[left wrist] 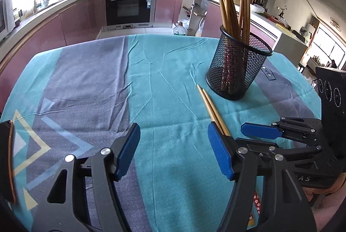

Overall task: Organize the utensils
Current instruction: 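Withdraw the left tool from the cup toward the remaining chopsticks, then lower the left tool and grasp a red-tipped chopstick on the cloth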

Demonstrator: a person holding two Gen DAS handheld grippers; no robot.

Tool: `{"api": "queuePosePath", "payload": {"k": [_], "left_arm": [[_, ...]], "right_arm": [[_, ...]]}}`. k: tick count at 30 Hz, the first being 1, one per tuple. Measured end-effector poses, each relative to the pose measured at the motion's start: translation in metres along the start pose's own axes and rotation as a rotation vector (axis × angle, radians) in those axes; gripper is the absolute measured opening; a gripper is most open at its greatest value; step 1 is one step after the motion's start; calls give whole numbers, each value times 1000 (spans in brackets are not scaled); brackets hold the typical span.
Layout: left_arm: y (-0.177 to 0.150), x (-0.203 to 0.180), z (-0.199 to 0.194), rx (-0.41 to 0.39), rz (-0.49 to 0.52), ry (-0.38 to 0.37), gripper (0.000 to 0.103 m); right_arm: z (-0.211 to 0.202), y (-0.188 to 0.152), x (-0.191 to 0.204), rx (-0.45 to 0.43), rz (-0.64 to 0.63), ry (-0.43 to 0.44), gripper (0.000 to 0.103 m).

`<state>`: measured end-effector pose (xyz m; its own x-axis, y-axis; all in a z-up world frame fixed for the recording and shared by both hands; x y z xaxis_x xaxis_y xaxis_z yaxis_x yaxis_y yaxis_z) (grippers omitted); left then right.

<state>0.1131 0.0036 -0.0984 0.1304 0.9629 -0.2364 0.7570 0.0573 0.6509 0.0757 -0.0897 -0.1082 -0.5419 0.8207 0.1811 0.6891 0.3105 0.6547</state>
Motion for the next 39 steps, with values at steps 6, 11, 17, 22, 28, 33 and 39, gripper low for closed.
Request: {"api": "queuePosePath", "payload": {"k": [6, 11, 17, 22, 28, 33, 39], "left_arm": [[-2, -2, 5, 11, -2, 1, 64], [-4, -6, 9, 19, 5, -3, 63], [-7, -16, 15, 31, 35, -15, 62], [-8, -27, 22, 54, 64, -33, 58], [-8, -39, 36, 89, 79, -56, 53], [-8, -47, 49, 116, 86, -59, 45], [-5, -51, 55, 117, 94, -38, 32]], "right_arm": [[4, 2, 8, 8, -34, -33, 30], [7, 3, 11, 22, -69, -70, 28], [4, 2, 1, 39, -41, -71, 14], [0, -2, -9, 40, -16, -65, 14], [-3, -4, -17, 37, -2, -76, 13], [-3, -4, -22, 35, 4, -80, 12], [-2, -2, -25, 32, 4, -81, 12]]}}
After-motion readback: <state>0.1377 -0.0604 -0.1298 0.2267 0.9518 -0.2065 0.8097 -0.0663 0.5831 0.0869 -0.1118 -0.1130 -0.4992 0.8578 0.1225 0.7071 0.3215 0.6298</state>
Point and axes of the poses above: each gripper's, at about its wrist camera, not at the fingertips, and z roughly the way its jaws point, x to its left, y to its top, the point moved 6 cm from there along z, roughly the way its jaws point, and after that the axes turned 9 degrees about -z, right-handed, at the moved point
